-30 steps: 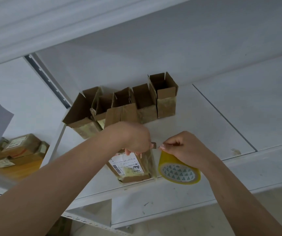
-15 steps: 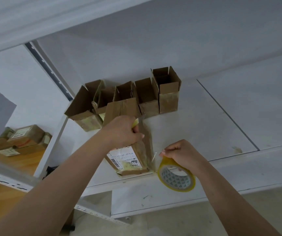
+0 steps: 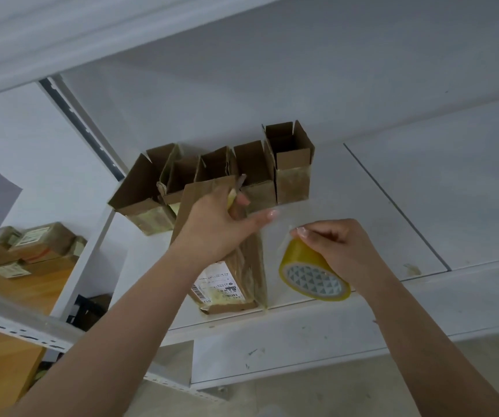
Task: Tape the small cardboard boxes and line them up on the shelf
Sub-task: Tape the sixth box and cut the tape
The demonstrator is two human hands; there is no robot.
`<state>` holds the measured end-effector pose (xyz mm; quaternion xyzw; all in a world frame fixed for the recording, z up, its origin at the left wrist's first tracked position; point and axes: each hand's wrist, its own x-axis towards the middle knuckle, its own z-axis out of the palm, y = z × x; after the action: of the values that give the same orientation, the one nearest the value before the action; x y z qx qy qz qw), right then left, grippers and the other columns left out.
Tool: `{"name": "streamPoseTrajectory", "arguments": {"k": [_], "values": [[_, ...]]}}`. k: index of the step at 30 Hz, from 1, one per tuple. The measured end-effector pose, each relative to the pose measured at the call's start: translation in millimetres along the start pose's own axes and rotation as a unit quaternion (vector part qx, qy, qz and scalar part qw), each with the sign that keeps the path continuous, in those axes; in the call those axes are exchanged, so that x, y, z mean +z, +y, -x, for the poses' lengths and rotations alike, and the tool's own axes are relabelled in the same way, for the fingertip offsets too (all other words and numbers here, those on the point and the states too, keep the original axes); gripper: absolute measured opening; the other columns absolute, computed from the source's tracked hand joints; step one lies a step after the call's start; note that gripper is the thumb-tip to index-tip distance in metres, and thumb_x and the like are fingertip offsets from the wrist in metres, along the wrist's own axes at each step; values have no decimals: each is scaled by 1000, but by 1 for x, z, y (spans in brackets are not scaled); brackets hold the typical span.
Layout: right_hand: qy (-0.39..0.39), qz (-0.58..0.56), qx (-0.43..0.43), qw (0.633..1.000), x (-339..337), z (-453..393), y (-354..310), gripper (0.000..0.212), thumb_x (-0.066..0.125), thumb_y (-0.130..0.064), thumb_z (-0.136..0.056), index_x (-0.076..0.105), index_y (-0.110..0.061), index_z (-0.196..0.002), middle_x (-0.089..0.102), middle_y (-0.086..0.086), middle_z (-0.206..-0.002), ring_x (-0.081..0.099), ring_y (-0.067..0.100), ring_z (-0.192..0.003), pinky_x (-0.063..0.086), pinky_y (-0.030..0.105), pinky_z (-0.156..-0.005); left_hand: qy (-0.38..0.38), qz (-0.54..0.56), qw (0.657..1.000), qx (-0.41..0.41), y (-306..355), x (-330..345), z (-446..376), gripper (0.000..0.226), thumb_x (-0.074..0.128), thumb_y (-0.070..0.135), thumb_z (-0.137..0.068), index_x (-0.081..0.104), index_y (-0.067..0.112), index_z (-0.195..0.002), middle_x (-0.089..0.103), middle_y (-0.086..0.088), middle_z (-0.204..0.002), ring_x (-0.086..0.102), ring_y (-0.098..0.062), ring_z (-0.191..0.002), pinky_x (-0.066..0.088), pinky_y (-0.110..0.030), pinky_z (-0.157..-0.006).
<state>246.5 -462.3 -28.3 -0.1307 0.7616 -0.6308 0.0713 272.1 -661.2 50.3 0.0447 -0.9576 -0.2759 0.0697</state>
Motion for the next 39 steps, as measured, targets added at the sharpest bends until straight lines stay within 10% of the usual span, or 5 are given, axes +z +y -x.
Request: {"name": "streamPoseTrajectory", "arguments": {"k": [9,16,27,33,39], "values": [[83,45,-43,995,-11,-7,-12,21,57,-52,-88,74,-45,-79,74,-5,-88,67,23,-90,53,52,-87,-43,239,969,-46,-2,12,2,27,73,30,-86,64,17,-64,45,12,-40,38,-1,-33,32,-11,-36],[61,48,-89,993,0,-13,-24,17,59,-38,-92,75,-40,-85,75,-5,-87,68,22,-88,53,52,-84,-82,305,949,1,9,14,0,48,63,59,-75,70,26,-109,67,30,-78,62,16,-75,44,-6,-66],[66,4,-97,993,10,-12,-32,22,58,-30,-93,78,-21,-94,74,1,-79,69,22,-75,55,43,-75,-106,353,929,-39,5,3,2,55,50,63,-81,74,19,-102,75,-5,-96,32,-8,-42,30,-20,-44],[84,7,-98,992,14,-12,-33,19,59,-33,-92,77,-29,-91,75,-2,-79,70,17,-76,57,39,-72,-92,362,927,-29,6,-5,7,35,64,48,-78,74,19,-92,76,4,-88,51,-8,-46,44,-48,-86],[84,59,-90,991,26,-13,-35,24,56,-45,-92,77,-33,-94,75,-4,-84,70,18,-83,56,48,-78,-93,329,939,-17,-4,-1,4,11,78,23,-81,73,13,-80,69,12,-66,63,3,-62,45,-8,-55]]}}
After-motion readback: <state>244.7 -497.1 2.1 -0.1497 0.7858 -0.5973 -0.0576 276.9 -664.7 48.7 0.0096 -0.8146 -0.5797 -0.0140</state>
